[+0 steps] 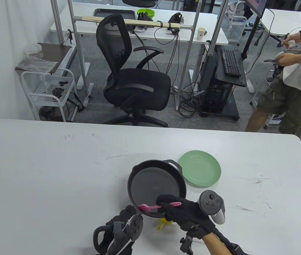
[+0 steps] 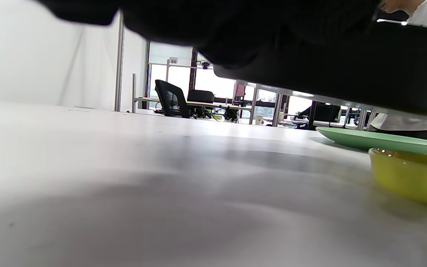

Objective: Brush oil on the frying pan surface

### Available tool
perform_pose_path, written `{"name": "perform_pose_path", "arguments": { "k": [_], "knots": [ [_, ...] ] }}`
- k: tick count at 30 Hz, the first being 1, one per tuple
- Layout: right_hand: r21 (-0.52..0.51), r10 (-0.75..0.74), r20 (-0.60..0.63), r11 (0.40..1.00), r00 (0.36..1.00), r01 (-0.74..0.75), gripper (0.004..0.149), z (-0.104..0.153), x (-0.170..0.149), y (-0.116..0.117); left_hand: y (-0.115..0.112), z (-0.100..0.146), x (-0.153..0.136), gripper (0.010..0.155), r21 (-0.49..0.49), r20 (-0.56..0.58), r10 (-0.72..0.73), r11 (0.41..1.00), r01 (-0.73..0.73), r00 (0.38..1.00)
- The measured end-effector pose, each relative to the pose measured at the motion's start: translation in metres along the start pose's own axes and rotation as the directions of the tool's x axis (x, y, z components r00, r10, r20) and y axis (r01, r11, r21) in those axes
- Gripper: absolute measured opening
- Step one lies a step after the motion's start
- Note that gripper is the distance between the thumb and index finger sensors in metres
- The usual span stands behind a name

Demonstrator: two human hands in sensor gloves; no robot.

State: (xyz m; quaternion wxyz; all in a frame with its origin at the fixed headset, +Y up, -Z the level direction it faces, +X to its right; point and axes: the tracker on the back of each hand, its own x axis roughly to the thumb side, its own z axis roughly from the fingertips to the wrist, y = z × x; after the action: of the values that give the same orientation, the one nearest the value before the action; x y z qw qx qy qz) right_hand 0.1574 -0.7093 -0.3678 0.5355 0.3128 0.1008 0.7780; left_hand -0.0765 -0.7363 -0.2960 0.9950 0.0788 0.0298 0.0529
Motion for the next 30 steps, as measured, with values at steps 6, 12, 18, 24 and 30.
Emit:
{"name": "perform_pose_path", "arguments": {
  "k": [6,12,18,24,30],
  "knots": [
    [-0.121,0.12,-0.038,0.985,0.992,-0.124,0.047,0.003,-0.008,-0.023,0.0,0.0,-0.001,0.063,0.003,0.001,0.005,1.0,-0.005,1.0],
    [-0.266,0.251,-0.103,0.925,0.962,-0.27,0.046,0.01,-0.014,-0.049,0.0,0.0,-0.001,0.063,0.004,0.005,0.005,1.0,-0.005,1.0],
    [-0.312,0.332,-0.139,0.879,0.933,-0.359,0.046,0.013,-0.019,-0.061,0.0,0.0,0.0,0.063,0.004,0.012,0.008,1.0,-0.008,1.0],
    [-0.36,0.458,-0.153,0.8,0.876,-0.48,0.045,0.018,-0.011,-0.067,0.0,0.0,-0.002,0.063,0.006,0.003,0.006,1.0,-0.006,1.0],
    [-0.467,0.298,-0.084,0.831,0.951,-0.302,0.046,0.029,0.001,-0.085,-0.003,-0.003,-0.009,0.063,0.001,-0.034,-0.007,1.0,0.007,0.999]
  ]
}}
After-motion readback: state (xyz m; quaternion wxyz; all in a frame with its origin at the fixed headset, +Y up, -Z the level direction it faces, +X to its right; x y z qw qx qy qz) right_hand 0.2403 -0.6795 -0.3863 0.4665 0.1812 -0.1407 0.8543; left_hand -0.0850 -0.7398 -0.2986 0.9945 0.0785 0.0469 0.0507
